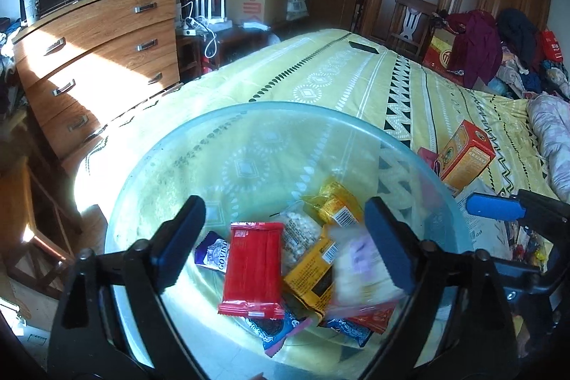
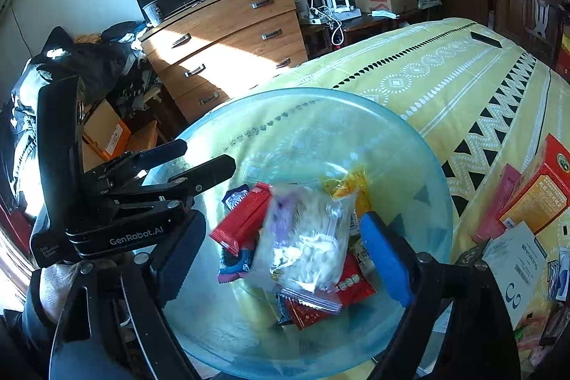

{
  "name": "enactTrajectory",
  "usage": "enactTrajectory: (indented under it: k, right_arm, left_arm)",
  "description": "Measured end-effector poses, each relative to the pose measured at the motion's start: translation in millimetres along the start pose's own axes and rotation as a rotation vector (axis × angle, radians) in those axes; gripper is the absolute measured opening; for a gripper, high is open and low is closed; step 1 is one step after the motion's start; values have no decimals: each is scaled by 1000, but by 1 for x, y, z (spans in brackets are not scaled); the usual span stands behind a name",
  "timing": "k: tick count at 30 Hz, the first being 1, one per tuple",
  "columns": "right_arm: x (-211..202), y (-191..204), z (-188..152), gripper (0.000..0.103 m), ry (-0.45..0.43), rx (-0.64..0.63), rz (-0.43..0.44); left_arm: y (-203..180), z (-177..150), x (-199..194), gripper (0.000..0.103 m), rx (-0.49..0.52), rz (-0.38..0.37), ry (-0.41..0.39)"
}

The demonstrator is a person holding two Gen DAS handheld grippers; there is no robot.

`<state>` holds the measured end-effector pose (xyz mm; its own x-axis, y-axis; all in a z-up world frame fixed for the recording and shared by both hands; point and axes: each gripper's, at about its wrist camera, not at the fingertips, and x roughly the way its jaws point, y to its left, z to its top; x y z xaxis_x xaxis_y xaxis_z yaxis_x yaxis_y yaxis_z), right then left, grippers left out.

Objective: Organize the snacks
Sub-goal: 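Open both tools over the bowl to drop the red packet and puffed-rice bag, then move both open tools back to the snack pile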

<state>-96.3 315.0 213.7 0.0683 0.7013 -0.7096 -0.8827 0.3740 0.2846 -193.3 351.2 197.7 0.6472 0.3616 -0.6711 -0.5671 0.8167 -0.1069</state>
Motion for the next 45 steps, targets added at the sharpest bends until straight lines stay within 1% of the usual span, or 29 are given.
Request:
enactTrajectory:
  k: [1, 2, 3, 5, 6, 7, 8, 9, 10, 11, 13, 14, 16, 18, 20, 22, 24, 26, 27, 28, 29, 31, 32, 33, 35, 36, 39, 42, 45]
  right_arm:
    - [-5, -2, -2, 91, -10, 4, -8]
    - [-17, -4, -6, 91, -44, 4, -25]
    - [-31, -5, -11, 91, -83, 1, -44]
    - [-67, -11, -27, 91, -180, -5, -106]
    - [-93, -17, -41, 92, -244, -9, -158]
    - [-117, -24, -57, 95, -296, -7, -213]
    - [-145, -36, -79, 98, -349, 10, -289]
    - [-165, -47, -95, 103, -374, 35, -346]
    - [-186, -63, -115, 103, -391, 76, -408]
    - [-206, -82, -136, 103, -391, 127, -466]
    - [-240, -123, -182, 103, -356, 223, -576]
    - [-257, -149, -211, 103, -324, 287, -654]
    - [-280, -197, -265, 103, -267, 419, -732]
    - [-294, -244, -319, 103, -200, 560, -791]
    - [-303, -290, -376, 103, -144, 692, -845]
    - [-304, -327, -414, 103, -97, 742, -886]
    - [-303, -364, -441, 103, -63, 779, -917]
    - [-297, -395, -459, 103, -44, 820, -904]
    - [-295, -407, -470, 103, -51, 857, -891]
    - [-295, -415, -477, 103, -77, 873, -891]
    - [-293, -417, -477, 103, -99, 863, -915]
    - [-286, -417, -474, 103, -86, 832, -965]
    - [-286, -417, -473, 103, -83, 825, -976]
    - [-286, -416, -474, 103, -88, 822, -982]
    - [-288, -416, -475, 103, -92, 823, -979]
    - [-287, -414, -474, 103, -91, 825, -977]
    - [-287, -410, -475, 103, -89, 824, -979]
    - [-286, -410, -475, 103, -89, 824, -980]
    - [-286, -410, -475, 103, -89, 824, -979]
  left_arm:
    - [-2, 1, -4, 92, 2, 1, -12]
    - [-6, 1, -10, 92, 6, 4, -32]
    - [-12, 3, -20, 92, 12, -4, -67]
    - [-40, 6, -46, 92, 62, -64, -147]
    - [-54, 6, -56, 93, 94, -90, -174]
    - [-79, 4, -70, 96, 151, -132, -213]
    - [-103, 1, -82, 101, 209, -175, -244]
    - [-126, -3, -92, 103, 262, -215, -266]
    - [-153, -9, -102, 103, 321, -270, -282]
    - [-176, -17, -108, 103, 365, -325, -281]
    - [-221, -35, -113, 103, 446, -427, -253]
    - [-240, -46, -111, 103, 482, -460, -229]
    - [-278, -75, -99, 103, 556, -511, -169]
    - [-309, -105, -77, 103, 618, -550, -99]
    - [-330, -135, -43, 103, 665, -550, -5]
    - [-346, -160, -11, 103, 690, -534, 68]
    - [-355, -180, 20, 103, 702, -508, 110]
    - [-362, -195, 33, 103, 719, -498, 112]
    - [-366, -200, 42, 103, 730, -492, 107]
    - [-369, -202, 45, 103, 738, -484, 99]
    - [-369, -204, 49, 103, 741, -474, 90]
    - [-365, -206, 58, 103, 739, -452, 63]
    - [-362, -208, 65, 103, 729, -439, 59]
    - [-356, -208, 74, 103, 695, -437, 69]
    - [-349, -208, 82, 103, 637, -448, 89]
    - [-349, -208, 83, 103, 628, -452, 86]
    - [-349, -209, 83, 103, 632, -477, 86]
    - [-344, -208, 85, 103, 605, -511, 99]
    - [-345, -210, 86, 103, 606, -514, 90]
